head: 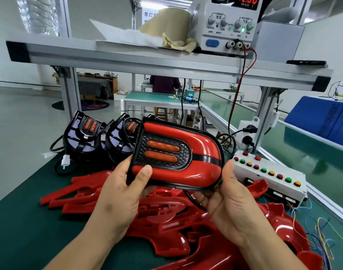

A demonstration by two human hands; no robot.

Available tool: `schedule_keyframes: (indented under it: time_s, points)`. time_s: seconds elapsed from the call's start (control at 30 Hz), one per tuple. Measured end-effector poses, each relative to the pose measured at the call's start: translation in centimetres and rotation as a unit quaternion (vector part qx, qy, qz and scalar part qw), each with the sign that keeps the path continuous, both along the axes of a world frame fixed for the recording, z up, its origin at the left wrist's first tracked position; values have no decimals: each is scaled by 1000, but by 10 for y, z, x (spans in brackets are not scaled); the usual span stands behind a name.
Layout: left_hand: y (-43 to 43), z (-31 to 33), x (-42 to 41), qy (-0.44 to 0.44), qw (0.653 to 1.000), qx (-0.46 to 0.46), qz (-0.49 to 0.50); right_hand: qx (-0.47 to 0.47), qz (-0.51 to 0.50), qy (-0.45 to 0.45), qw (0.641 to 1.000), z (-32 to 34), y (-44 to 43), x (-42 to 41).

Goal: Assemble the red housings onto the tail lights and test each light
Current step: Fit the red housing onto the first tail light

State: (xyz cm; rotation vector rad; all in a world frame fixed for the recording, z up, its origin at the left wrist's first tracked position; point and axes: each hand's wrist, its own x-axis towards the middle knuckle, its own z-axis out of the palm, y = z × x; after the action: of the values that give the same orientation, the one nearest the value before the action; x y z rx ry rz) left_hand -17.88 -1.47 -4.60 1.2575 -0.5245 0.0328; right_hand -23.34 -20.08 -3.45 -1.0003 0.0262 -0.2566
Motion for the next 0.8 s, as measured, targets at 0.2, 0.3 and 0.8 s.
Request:
schedule_keyframes:
  time_s: [0.2,0.3,0.8]
  points:
    - [-1,5,-10,-19,999,46,17,1,35,11,999,-2,3,-4]
    - [-2,7,-14,44,997,-46,-43,17,40,-5,999,-2,4,-5]
    - [-36,-4,-27,81,981,-165,-58,17,77,-54,995,0,10,-9]
